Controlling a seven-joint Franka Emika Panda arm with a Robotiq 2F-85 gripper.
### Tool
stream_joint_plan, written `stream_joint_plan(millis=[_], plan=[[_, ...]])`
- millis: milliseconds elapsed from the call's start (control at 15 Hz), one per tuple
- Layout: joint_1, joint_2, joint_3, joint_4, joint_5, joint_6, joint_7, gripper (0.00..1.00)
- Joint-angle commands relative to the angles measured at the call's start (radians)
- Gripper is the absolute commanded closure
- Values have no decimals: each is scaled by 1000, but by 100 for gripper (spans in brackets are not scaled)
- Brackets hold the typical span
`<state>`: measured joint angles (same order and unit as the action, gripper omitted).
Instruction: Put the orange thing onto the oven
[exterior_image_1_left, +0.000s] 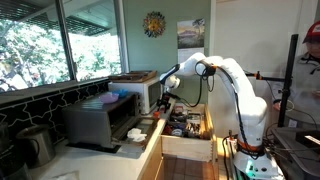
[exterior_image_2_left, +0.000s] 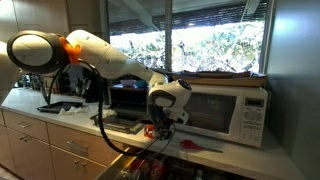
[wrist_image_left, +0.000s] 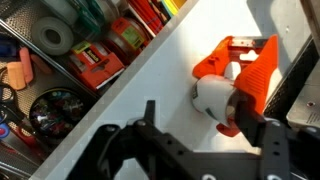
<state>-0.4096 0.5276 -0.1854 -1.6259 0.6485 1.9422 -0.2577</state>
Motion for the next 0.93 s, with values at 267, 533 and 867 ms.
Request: stream_joint_plan(millis=[267, 533, 867], plan=[[-5, 43, 27, 38, -25, 2, 13, 71], [19, -30, 19, -17, -70, 21, 17, 90], [37, -136, 19, -89, -176, 19, 27, 98]])
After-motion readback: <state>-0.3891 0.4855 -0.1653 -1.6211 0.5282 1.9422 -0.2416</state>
